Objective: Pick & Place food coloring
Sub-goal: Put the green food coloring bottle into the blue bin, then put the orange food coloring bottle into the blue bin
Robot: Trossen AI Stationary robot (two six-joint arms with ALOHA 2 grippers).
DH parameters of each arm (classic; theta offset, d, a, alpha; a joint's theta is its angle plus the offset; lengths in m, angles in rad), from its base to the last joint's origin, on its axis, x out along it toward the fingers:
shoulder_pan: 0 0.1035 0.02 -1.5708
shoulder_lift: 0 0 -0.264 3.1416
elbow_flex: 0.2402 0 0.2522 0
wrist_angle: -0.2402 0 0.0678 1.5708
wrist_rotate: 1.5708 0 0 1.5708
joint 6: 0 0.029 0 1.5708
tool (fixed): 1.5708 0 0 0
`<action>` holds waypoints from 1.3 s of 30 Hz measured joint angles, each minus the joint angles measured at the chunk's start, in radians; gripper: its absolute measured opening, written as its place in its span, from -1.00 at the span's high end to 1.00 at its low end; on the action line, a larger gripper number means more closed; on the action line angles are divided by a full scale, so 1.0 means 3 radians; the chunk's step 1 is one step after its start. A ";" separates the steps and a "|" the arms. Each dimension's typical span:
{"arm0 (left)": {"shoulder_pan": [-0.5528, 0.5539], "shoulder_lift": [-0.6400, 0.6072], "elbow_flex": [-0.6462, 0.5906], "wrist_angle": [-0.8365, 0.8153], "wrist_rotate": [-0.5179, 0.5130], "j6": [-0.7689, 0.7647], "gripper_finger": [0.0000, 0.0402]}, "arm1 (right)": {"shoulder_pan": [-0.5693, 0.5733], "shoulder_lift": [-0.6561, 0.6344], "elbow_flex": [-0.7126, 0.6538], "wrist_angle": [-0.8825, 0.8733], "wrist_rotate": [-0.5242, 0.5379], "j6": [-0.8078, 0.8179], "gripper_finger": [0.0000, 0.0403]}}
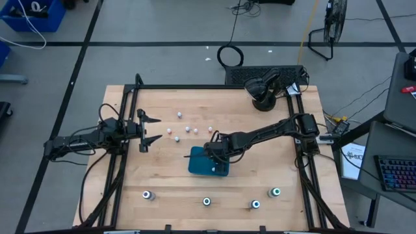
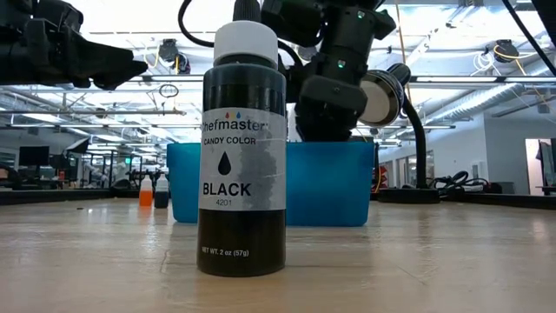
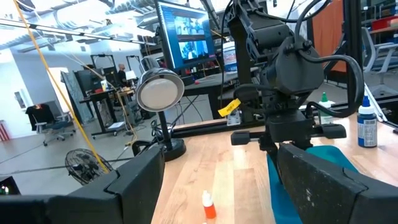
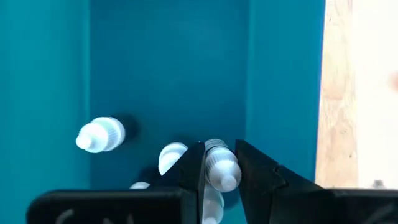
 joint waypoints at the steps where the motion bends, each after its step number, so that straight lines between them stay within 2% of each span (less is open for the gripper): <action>1: 0.0000 0.0000 0.0000 0.0000 0.0000 0.0000 -0.52 | 0.0000 0.0000 0.0000 0.0002 -0.0011 0.0023 0.73; 3: 0.0001 0.0001 0.0000 0.0000 0.0001 0.0000 -0.52 | 0.0000 0.0000 0.0000 0.0000 -0.0080 0.0083 0.68; 10: 0.0001 0.0001 0.0000 0.0000 0.0000 0.0000 -0.52 | -0.0001 -0.0001 0.0000 0.0012 -0.0160 0.0162 0.28; 14: 0.0001 0.0000 0.0000 0.0000 0.0000 0.0000 -0.52 | -0.0001 -0.0016 0.0000 0.0006 -0.0159 0.0162 0.18; 21: 0.0001 0.0001 0.0000 0.0000 0.0000 0.0000 -0.52 | -0.0047 -0.0291 0.0000 -0.0038 -0.0157 0.0151 0.21; 35: 0.0001 0.0000 0.0000 0.0000 0.0000 0.0000 -0.52 | -0.0107 -0.1414 0.0000 -0.0248 -0.0162 0.0262 0.23; 39: 0.0001 0.0001 0.0000 0.0000 0.0000 0.0000 -0.52 | -0.0059 -0.1684 -0.0039 -0.0385 -0.0023 0.0269 0.23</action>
